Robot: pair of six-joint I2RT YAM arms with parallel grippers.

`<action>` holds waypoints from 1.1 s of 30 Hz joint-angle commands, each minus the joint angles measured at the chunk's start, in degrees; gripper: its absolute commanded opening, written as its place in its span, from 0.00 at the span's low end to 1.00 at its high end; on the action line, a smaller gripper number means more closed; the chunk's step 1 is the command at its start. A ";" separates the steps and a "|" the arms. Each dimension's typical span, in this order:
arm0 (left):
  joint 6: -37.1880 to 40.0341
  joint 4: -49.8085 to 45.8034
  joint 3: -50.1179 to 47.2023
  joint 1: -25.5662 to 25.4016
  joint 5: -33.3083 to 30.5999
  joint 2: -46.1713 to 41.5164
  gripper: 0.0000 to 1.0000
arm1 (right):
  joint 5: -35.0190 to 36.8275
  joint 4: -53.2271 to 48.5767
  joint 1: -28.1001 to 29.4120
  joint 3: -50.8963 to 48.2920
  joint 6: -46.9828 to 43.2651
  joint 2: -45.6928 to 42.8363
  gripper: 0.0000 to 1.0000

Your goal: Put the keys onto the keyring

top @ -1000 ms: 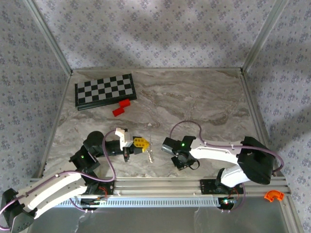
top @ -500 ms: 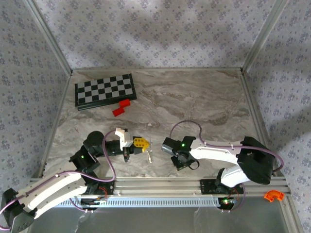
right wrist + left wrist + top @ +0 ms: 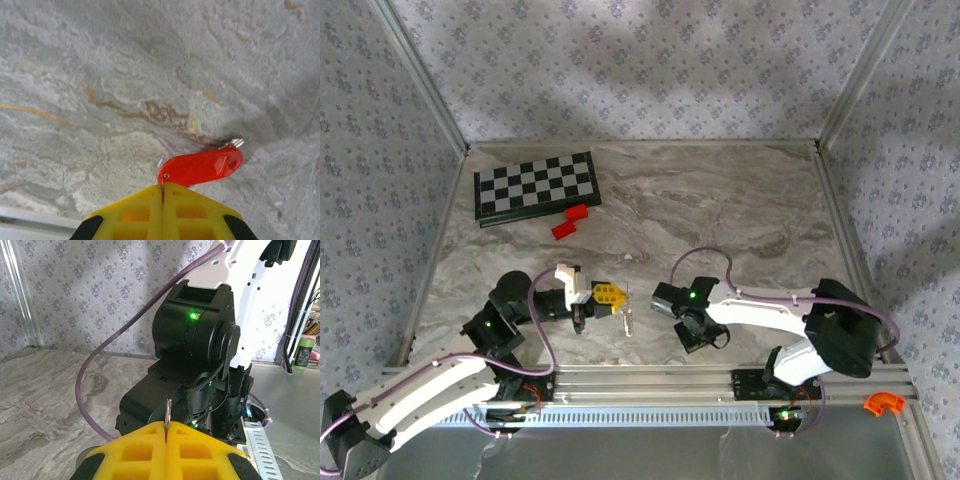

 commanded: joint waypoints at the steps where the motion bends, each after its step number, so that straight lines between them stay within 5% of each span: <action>1: 0.44 0.61 0.07 -0.12 0.99 -1.62 0.00 | -4.06 -6.84 -1.76 2.89 -3.54 2.23 0.00; 27: 5.44 -6.43 1.42 -2.32 -4.17 -3.70 0.00 | -7.10 -6.80 -8.39 8.07 -15.42 14.01 0.00; 33: 5.10 -6.01 1.41 -2.43 -3.74 -3.68 0.00 | -5.32 -6.22 -8.38 8.08 -15.17 12.24 0.11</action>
